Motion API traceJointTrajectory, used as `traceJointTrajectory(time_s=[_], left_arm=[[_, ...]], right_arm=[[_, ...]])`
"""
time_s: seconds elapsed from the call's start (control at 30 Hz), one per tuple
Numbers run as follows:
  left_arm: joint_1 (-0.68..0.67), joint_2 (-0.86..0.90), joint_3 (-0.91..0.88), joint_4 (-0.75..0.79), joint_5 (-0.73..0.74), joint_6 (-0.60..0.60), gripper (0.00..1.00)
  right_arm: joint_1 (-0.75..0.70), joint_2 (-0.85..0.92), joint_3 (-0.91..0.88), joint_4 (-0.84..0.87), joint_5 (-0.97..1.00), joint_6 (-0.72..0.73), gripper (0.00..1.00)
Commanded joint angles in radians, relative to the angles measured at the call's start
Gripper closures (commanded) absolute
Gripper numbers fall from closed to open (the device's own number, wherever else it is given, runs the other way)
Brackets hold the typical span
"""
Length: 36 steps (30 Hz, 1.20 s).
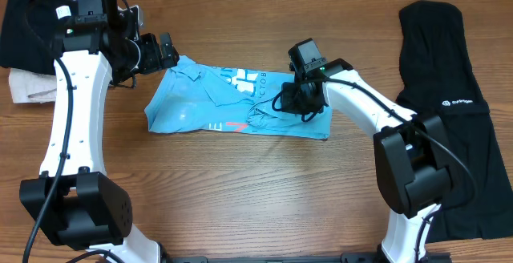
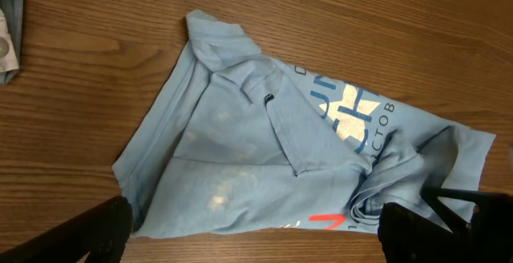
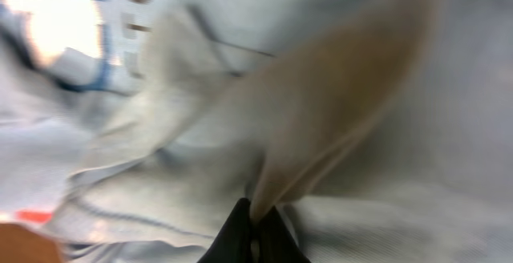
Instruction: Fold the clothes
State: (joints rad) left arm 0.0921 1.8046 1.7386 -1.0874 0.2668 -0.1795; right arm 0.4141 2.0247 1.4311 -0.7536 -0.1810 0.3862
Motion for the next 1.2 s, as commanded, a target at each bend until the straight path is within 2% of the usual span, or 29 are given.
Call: traceJointTrajectory(time_s=[0.0, 0.13, 0.37, 0.43, 0.53, 0.6, 0.7, 0.9, 1.03, 1.17], left_arm=[[-0.001, -0.005, 0.024, 0.001, 0.015, 0.023, 0.00], [-0.001, -0.005, 0.024, 0.008, 0.015, 0.023, 0.00], [-0.002, -0.003, 0.024, 0.010, 0.015, 0.023, 0.00], [-0.003, -0.002, 0.024, 0.010, 0.015, 0.023, 0.00], [-0.003, 0.002, 0.024, 0.000, 0.014, 0.024, 0.00], [-0.003, 0.002, 0.024, -0.013, 0.014, 0.051, 0.00], [-0.003, 0.002, 0.023, -0.026, 0.011, 0.117, 0.00], [-0.001, 0.009, -0.026, -0.024, -0.018, 0.259, 0.00], [0.000, 0.044, -0.110, 0.053, -0.034, 0.332, 0.00], [0.003, 0.117, -0.164, 0.164, -0.031, 0.330, 0.00]], right_arm=[[0.006, -0.005, 0.060, 0.020, -0.108, -0.034, 0.96], [0.018, -0.005, 0.141, 0.058, -0.113, -0.026, 0.96], [0.042, 0.006, 0.142, 0.265, -0.135, 0.034, 0.95], [0.054, 0.011, 0.142, 0.311, -0.135, 0.034, 0.68], [0.067, 0.013, 0.142, 0.341, -0.135, 0.031, 0.19], [0.068, 0.007, 0.142, 0.331, -0.141, 0.029, 0.01], [0.054, -0.016, 0.142, 0.285, -0.165, 0.028, 0.00], [-0.005, -0.115, 0.142, 0.043, -0.136, -0.083, 0.00], [-0.052, -0.147, 0.142, -0.124, -0.054, -0.085, 0.00], [-0.080, -0.147, 0.141, -0.214, -0.035, -0.167, 0.00]])
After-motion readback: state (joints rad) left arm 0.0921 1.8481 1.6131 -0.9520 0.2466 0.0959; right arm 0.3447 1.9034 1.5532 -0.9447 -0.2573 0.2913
